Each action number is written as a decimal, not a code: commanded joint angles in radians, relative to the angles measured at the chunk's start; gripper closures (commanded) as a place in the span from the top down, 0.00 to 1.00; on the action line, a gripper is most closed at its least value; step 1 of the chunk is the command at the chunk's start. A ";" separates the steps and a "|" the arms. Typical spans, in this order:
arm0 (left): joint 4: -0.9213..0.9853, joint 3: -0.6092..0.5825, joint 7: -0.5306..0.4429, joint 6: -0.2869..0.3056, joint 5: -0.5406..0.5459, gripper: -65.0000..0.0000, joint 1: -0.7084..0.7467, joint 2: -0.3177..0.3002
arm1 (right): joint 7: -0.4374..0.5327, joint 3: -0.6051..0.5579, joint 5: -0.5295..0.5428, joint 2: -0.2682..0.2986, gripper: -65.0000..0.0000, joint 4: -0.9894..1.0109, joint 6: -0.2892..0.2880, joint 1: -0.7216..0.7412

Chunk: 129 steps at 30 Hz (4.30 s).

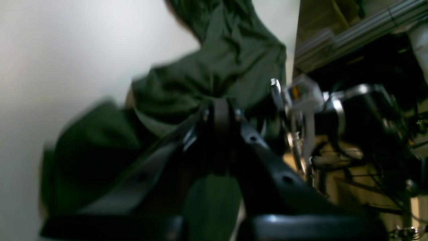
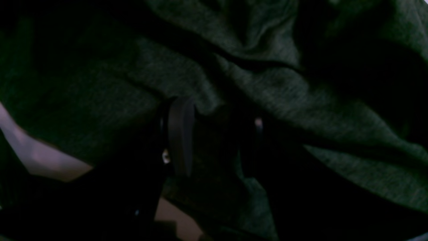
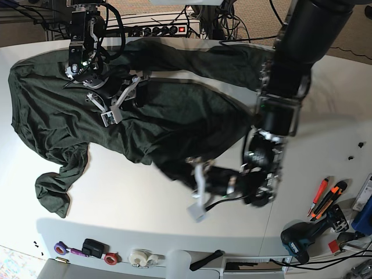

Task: Layout the t-shirt on the table in an organized manner, then fold the t-shirt properly
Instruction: 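Grasp the loose shirt fabric with the left gripper near the table edge, then pull the held fabric outward with the left gripper to spread the shirt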

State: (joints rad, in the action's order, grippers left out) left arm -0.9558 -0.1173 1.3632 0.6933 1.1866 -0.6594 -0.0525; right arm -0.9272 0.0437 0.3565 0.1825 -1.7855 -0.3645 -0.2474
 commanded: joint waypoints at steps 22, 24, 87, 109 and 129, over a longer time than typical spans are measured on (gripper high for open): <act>-0.014 0.003 -0.021 0.005 0.297 0.39 0.100 -0.166 | -0.046 0.003 -0.066 0.009 0.34 0.001 0.029 -0.007; -0.014 0.003 -0.098 0.005 0.192 0.39 0.067 -0.145 | -0.045 0.003 -0.066 0.009 0.34 0.001 0.041 -0.007; 0.072 -0.344 -0.797 -0.266 -0.753 0.00 0.022 0.053 | -0.046 0.003 -0.066 0.009 0.34 0.001 0.040 -0.007; 0.072 -0.344 -0.999 -0.645 -1.046 0.00 -0.186 0.009 | -0.048 0.003 -0.067 0.009 0.34 0.001 0.041 -0.007; 0.073 -0.344 -1.110 -0.674 -1.078 0.53 -0.184 -0.002 | -0.044 0.003 -0.067 0.009 0.34 0.001 0.040 -0.007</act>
State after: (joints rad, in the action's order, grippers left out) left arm -0.8680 -0.4656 0.2810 0.0261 0.1062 -0.8059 -0.0559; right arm -0.9222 0.0437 0.3294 0.1825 -1.7870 -0.3435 -0.2470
